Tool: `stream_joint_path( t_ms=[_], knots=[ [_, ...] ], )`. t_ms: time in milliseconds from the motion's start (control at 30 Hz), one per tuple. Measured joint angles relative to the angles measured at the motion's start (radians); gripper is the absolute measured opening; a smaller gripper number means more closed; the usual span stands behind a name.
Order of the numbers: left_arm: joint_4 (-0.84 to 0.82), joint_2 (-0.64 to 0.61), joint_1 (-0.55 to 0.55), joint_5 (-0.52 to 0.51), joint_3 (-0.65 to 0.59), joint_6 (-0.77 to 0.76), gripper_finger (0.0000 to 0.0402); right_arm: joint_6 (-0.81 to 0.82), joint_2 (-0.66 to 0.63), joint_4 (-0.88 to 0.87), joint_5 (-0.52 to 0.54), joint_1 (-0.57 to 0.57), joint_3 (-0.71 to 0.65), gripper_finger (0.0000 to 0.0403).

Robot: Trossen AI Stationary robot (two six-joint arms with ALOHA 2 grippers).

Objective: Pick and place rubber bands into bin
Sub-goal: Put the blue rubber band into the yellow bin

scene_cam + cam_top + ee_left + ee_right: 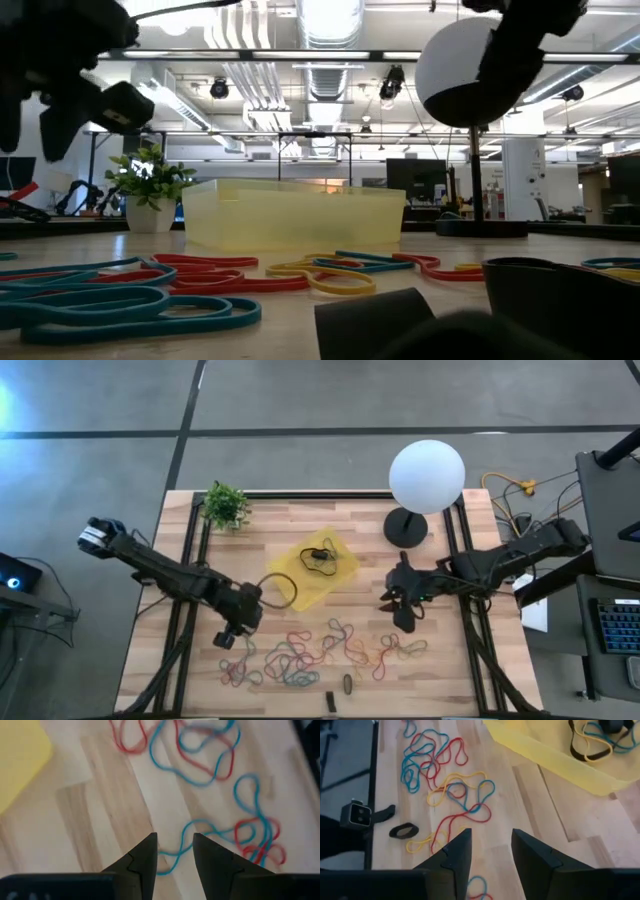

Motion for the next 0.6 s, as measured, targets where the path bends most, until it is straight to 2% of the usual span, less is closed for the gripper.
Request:
stream_joint_path(
  t_ms=[267, 600],
  knots=[
    [0.002, 0.153, -0.07, -0.019, 0.001, 0.087, 0.0109, 0.068, -0.079, 0.045, 0.058, 0.029, -0.049, 0.0131],
    [0.016, 0.218, -0.113, -0.07, 0.001, 0.175, 0.0109, 0.054, -0.093, 0.046, 0.081, 0.028, -0.048, 0.0123]
  ],
)
